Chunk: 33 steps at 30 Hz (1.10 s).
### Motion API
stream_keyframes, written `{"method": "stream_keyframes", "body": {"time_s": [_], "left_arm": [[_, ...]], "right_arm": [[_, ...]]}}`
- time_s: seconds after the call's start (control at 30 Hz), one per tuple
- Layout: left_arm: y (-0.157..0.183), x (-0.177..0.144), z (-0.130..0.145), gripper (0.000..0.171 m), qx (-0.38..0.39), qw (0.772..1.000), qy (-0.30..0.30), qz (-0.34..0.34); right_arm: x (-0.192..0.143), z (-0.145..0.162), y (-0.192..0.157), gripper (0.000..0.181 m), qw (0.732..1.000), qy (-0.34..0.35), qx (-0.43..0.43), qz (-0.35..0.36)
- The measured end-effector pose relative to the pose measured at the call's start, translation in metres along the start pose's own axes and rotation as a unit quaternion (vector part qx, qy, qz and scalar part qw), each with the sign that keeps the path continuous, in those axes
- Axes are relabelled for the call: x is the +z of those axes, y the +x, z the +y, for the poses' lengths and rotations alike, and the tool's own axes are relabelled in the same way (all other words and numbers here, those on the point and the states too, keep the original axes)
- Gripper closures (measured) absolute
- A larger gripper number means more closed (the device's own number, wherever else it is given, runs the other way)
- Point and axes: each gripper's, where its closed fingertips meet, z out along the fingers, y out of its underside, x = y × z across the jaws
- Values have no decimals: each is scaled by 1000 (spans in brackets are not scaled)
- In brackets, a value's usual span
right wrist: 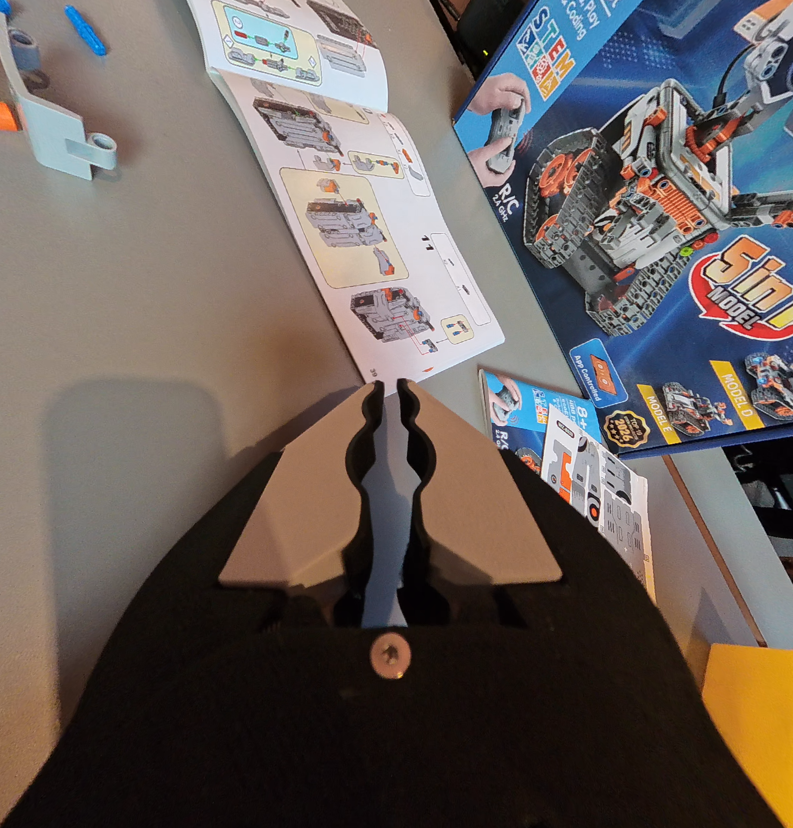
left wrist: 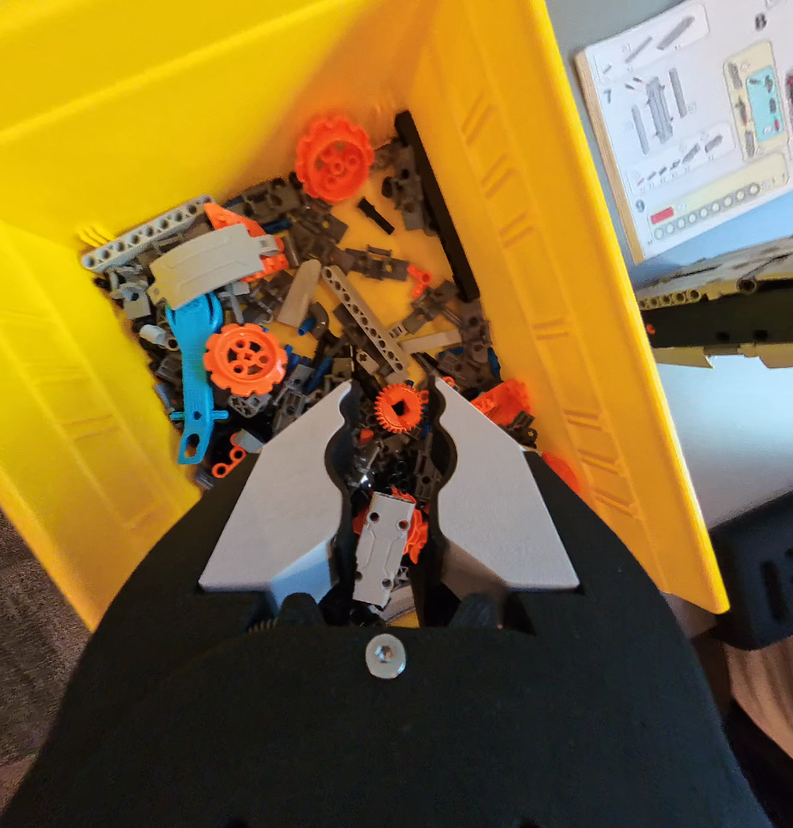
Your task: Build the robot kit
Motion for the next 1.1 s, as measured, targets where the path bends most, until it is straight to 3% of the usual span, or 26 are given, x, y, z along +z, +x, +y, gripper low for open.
{"method": "stream_keyframes", "body": {"time_s": [0.2,0.43,0.7,0.9,1.1], "left_arm": [[-2,19,39,127,77,991,-95,-56],[3,6,39,130,124,987,-55,-88],[49,-10,52,115,130,990,-32,33],[34,-1,73,112,168,983,-53,-45],[25,4,69,120,170,982,-47,-61]], "right_arm": [[1,3,2,176,1000,-4,7,1],[4,10,-1,176,1000,-22,-3,3],[-1,16,12,176,999,-25,17,32],[0,20,16,176,998,-31,30,41],[3,23,15,176,998,-44,27,43]]}}
